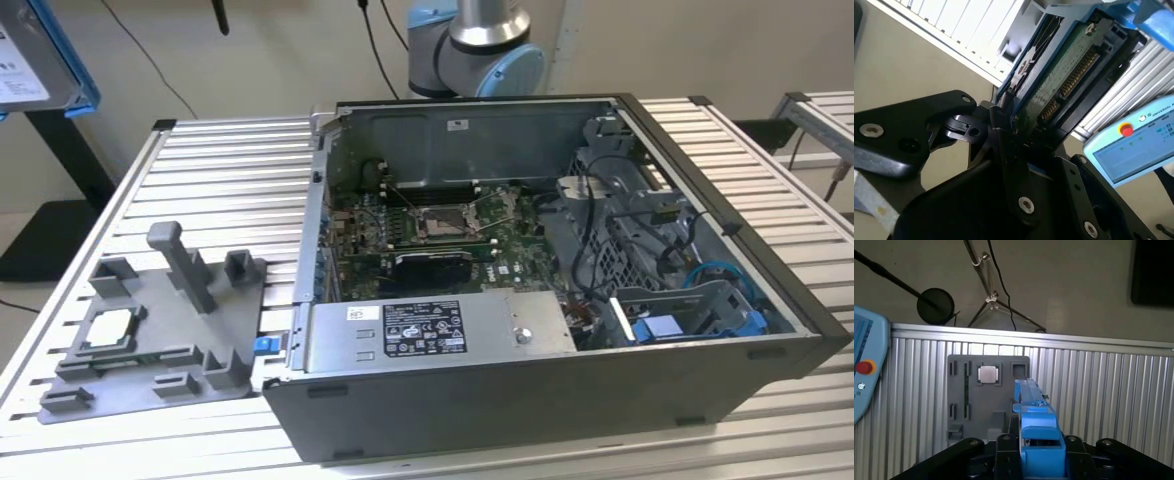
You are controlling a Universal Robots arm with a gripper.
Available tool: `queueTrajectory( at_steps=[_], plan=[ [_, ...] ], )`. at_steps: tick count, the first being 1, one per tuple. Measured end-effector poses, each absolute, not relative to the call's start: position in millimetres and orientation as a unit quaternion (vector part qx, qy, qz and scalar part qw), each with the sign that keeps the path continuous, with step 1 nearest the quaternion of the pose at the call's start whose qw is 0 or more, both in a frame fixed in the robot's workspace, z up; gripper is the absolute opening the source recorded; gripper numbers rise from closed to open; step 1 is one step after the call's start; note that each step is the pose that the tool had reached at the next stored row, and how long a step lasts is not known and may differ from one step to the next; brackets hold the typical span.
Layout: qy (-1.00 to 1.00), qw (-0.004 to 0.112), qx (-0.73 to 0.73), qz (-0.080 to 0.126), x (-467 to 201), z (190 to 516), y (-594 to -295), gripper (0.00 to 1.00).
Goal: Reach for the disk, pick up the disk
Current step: 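Pick up the disk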
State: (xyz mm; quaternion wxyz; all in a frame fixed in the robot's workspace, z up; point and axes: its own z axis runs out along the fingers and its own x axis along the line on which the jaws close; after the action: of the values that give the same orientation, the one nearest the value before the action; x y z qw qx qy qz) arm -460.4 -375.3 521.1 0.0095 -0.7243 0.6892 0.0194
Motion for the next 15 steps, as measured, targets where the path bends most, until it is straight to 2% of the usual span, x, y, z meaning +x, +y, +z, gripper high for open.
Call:
queueTrajectory(
  at_steps=[15],
  plan=[
    [0.689,0.010,-0.724,0.019,-460.4,540.4,-375.3,0.00]
  ],
)
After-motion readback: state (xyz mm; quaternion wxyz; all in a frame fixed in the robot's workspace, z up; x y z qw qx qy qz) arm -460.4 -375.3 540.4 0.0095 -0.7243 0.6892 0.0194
